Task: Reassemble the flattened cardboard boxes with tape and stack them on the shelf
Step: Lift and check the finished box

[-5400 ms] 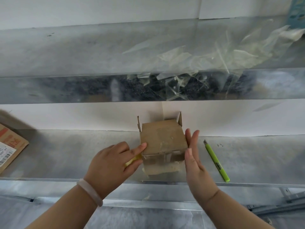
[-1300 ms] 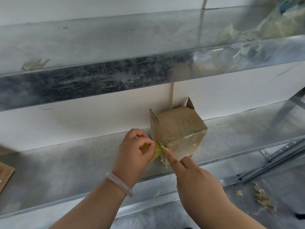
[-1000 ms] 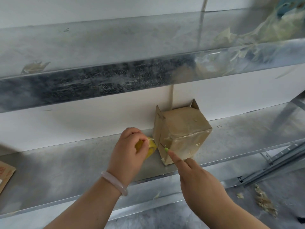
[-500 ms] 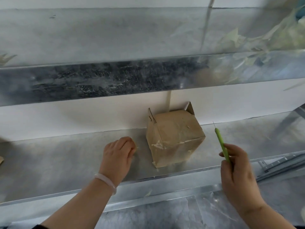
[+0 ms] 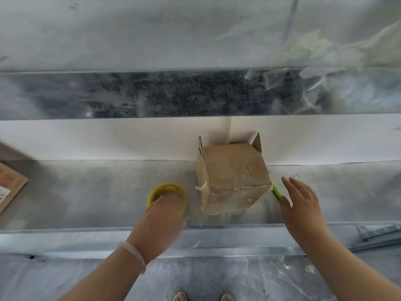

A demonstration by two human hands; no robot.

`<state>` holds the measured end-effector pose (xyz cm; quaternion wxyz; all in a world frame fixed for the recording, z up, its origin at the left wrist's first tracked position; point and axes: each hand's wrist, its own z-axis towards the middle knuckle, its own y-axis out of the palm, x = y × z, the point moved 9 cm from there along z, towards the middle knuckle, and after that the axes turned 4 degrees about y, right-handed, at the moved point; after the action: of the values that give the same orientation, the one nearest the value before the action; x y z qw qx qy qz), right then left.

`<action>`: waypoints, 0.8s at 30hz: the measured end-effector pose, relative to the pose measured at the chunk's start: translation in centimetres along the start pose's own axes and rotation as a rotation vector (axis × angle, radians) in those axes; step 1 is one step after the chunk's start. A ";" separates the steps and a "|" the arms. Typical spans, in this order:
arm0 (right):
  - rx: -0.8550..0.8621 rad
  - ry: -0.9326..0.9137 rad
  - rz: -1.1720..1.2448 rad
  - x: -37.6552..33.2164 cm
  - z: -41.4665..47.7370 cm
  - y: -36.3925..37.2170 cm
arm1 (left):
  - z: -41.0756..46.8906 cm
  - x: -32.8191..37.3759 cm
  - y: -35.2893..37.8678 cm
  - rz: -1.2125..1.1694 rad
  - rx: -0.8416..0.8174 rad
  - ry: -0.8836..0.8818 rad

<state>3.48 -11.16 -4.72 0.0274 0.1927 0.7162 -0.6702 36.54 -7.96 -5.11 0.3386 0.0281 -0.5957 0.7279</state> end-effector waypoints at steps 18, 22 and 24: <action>-0.071 0.143 1.215 -10.0 -3.8 -1.8 | 6.4 7.5 -0.1 -1.096 0.521 -0.581; -0.091 0.155 1.298 -9.4 -3.6 -1.4 | 6.3 6.9 -0.1 -1.097 0.456 -0.519; -0.135 0.151 1.334 -9.5 -3.7 -0.9 | 6.2 7.4 -0.6 -0.987 0.444 -0.419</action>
<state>12.83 -9.92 -0.70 0.3973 0.6377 0.4843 -0.4482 28.91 -10.03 0.50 0.4986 0.5165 -0.3992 0.5703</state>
